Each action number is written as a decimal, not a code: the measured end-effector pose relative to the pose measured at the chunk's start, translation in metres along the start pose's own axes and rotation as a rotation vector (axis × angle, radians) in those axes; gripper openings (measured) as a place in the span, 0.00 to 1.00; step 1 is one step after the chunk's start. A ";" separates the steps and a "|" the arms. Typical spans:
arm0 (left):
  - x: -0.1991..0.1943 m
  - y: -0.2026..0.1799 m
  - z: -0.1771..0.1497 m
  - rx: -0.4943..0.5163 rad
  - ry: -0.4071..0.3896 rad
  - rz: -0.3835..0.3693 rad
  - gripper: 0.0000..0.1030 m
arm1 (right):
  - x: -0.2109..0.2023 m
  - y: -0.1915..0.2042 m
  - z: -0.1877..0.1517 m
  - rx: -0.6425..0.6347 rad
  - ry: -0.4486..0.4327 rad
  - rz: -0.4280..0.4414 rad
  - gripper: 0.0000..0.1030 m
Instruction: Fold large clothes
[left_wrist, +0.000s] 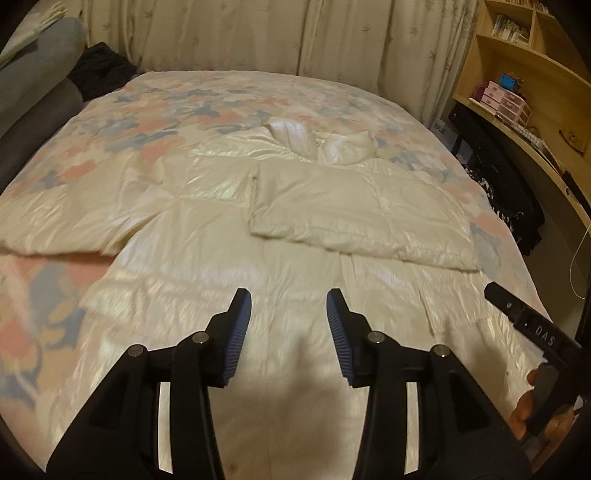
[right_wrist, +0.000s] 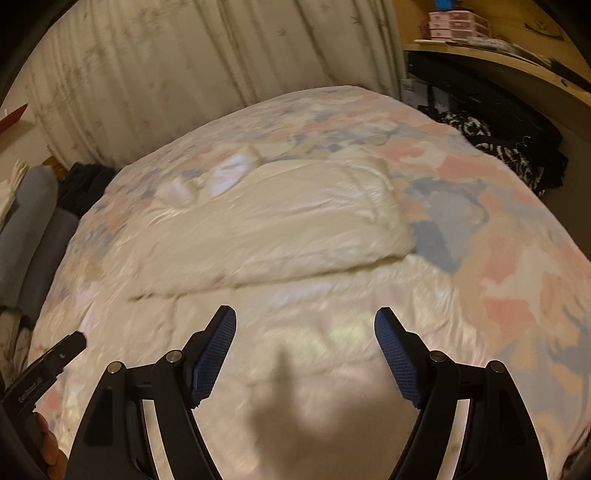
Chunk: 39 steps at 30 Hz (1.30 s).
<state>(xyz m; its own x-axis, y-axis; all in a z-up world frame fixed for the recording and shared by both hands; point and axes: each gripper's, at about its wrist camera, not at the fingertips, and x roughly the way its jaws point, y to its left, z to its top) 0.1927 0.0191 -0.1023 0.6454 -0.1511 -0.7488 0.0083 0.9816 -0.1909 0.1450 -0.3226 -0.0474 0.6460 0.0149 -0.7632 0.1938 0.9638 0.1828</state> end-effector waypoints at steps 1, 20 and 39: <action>-0.008 0.001 -0.005 0.000 0.001 0.005 0.38 | -0.007 0.008 -0.007 -0.004 0.009 0.008 0.76; -0.104 0.070 -0.048 -0.061 -0.020 0.043 0.38 | -0.071 0.108 -0.091 -0.194 0.076 0.112 0.76; -0.109 0.215 -0.052 -0.214 -0.021 0.154 0.38 | -0.066 0.257 -0.109 -0.440 0.074 0.211 0.76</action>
<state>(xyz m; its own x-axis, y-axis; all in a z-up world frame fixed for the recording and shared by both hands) 0.0850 0.2406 -0.0949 0.6422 0.0025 -0.7665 -0.2515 0.9453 -0.2077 0.0718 -0.0472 -0.0175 0.5802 0.2252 -0.7827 -0.2758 0.9586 0.0714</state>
